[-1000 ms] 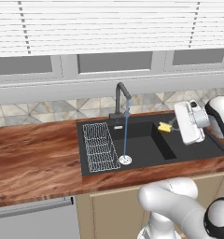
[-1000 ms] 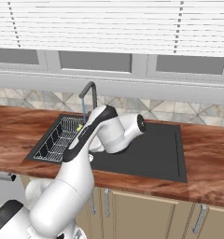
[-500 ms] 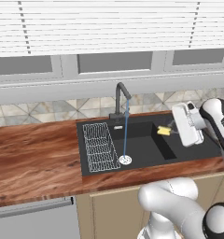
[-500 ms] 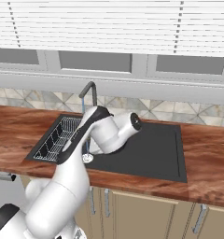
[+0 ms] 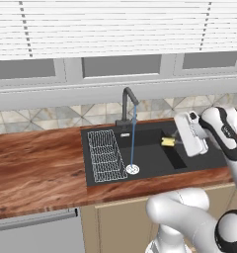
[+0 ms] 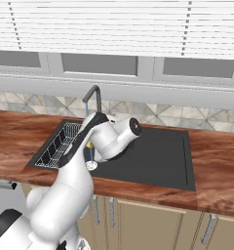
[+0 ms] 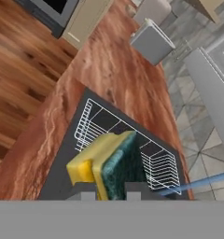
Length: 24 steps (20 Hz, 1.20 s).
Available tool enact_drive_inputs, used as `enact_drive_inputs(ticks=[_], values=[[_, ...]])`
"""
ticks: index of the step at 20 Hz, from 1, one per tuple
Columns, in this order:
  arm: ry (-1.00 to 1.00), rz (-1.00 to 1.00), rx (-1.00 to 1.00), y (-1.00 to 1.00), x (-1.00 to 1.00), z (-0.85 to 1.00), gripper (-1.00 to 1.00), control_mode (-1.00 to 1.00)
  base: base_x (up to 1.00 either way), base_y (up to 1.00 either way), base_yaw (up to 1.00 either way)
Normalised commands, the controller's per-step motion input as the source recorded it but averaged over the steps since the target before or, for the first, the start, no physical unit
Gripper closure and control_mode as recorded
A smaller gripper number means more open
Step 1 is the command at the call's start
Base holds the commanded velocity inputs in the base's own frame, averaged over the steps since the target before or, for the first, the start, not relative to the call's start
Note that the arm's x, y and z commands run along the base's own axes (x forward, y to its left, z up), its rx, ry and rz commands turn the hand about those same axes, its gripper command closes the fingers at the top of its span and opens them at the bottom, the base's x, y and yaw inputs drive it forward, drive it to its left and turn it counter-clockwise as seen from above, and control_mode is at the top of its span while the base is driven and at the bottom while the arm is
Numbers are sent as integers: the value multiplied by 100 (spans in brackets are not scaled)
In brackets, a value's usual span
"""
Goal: Soak the sponge with water for a few seconds and then drop it inside the sink.
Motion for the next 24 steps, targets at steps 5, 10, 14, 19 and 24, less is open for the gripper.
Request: enact_drive_inputs(ticks=[5, 10, 14, 19, 24], values=[[-15, 7, 0, 8, 43, -36, 100, -100, 0, 0, 0], [-15, 8, 0, 4, 46, -32, 100, -100, 0, 0, 0], [-8, 9, -2, 3, 34, -4, 100, -100, 0, 0, 0], [-3, 9, -2, 7, 20, 0, 100, -100, 0, 0, 0], [0, 10, -2, 6, 2, 0, 100, -100, 0, 0, 0]])
